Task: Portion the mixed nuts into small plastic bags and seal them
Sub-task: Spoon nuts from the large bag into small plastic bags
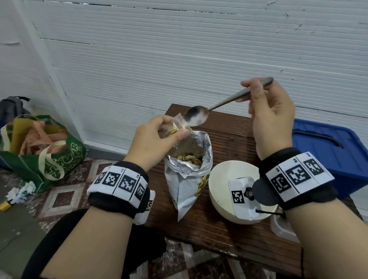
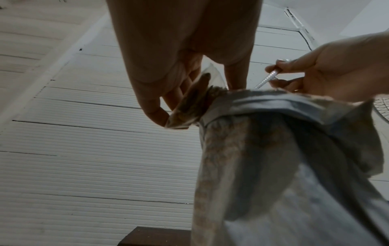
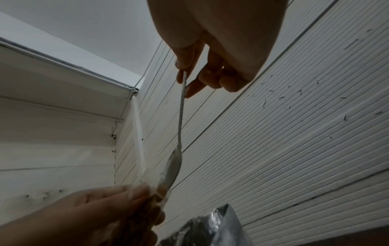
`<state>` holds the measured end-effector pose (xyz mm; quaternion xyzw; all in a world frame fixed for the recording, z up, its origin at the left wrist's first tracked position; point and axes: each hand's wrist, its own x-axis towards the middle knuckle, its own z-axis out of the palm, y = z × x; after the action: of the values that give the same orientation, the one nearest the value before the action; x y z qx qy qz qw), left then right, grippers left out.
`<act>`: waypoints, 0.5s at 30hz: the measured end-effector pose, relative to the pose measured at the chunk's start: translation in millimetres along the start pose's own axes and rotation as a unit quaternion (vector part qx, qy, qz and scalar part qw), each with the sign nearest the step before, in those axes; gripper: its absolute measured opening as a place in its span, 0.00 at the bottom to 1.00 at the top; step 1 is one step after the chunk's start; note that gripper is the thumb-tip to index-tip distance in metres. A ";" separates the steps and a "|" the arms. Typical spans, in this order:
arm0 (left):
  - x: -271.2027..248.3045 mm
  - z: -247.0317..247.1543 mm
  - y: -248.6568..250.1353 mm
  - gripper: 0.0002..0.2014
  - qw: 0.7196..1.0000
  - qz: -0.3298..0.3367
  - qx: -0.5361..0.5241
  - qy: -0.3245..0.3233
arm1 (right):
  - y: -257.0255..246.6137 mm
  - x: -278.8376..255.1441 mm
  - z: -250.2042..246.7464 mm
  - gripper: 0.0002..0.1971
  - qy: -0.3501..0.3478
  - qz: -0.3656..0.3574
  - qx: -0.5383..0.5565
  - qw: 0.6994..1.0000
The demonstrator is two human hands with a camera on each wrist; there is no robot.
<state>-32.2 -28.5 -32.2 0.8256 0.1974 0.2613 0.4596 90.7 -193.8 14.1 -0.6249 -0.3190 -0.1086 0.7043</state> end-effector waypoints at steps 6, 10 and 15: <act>-0.1 -9.0 -2.8 0.13 1.000 -0.005 -0.028 -0.003 | 11.9 -4.9 -0.1 0.11 0.043 0.014 -0.087 0.995; -1.2 -8.4 -2.5 0.11 0.999 -0.002 -0.022 -0.028 | 25.2 -25.1 10.9 0.08 -0.126 -0.031 -0.174 0.976; -0.7 -7.4 -4.3 0.13 0.999 0.008 -0.011 -0.035 | 40.9 -48.0 18.9 0.10 -0.251 -0.148 -0.260 0.921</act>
<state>-37.6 -21.9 -32.8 0.8305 0.1716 0.2377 0.4736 70.2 -179.6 -46.8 -0.7385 -0.5346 -0.1299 0.3899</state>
